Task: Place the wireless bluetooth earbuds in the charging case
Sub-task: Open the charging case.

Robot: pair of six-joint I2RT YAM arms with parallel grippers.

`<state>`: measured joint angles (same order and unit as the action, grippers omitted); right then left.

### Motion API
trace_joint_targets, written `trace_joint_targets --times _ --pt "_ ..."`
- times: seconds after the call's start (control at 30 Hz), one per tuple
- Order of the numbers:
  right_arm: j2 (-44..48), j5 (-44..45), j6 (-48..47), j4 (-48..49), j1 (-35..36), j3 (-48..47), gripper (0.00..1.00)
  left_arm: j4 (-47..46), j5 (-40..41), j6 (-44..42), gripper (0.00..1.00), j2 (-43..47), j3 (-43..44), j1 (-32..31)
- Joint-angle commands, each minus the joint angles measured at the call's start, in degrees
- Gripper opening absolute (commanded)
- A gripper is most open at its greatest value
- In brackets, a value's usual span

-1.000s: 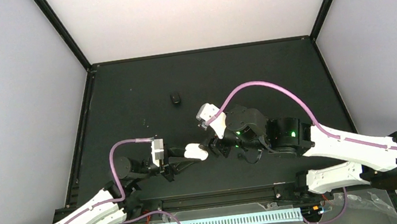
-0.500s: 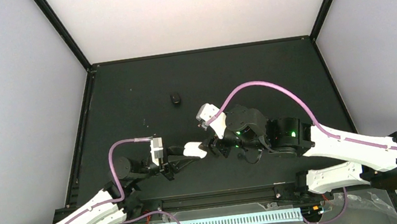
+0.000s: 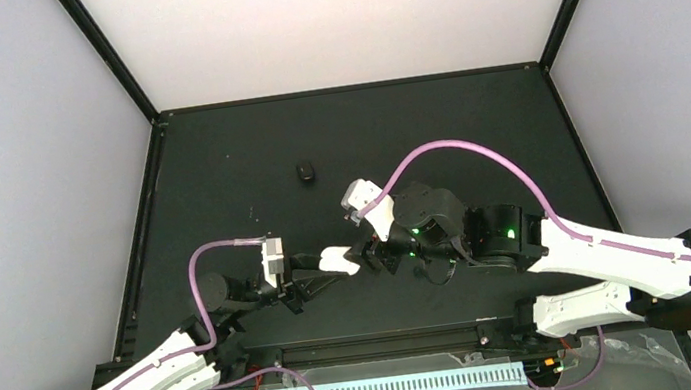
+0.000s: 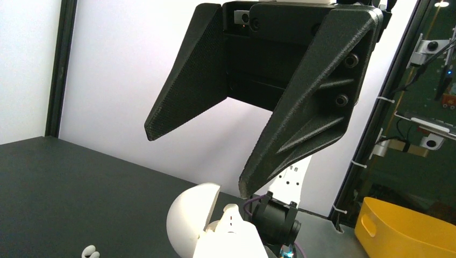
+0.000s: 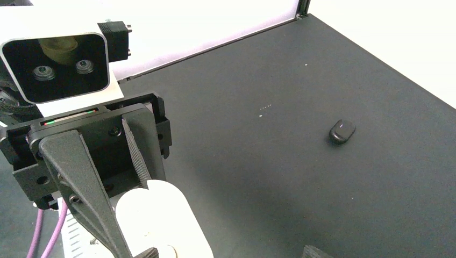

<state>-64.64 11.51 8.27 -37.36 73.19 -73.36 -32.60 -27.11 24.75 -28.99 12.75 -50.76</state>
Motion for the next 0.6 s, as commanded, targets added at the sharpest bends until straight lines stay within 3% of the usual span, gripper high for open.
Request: trace_joint_targets --times 0.0,0.27,0.57 --pt "1.8 1.5 1.6 1.9 -0.5 0.9 0.7 -0.5 1.1 1.1 0.02 0.2 0.8 -0.5" --pt "8.6 1.3 9.0 8.1 -8.1 8.0 0.73 -0.2 2.0 1.9 0.01 1.0 0.0 -0.5" --pt "15.6 -10.8 23.6 14.5 -35.9 28.0 0.72 1.4 2.6 1.8 0.01 2.4 -0.6 -0.5"
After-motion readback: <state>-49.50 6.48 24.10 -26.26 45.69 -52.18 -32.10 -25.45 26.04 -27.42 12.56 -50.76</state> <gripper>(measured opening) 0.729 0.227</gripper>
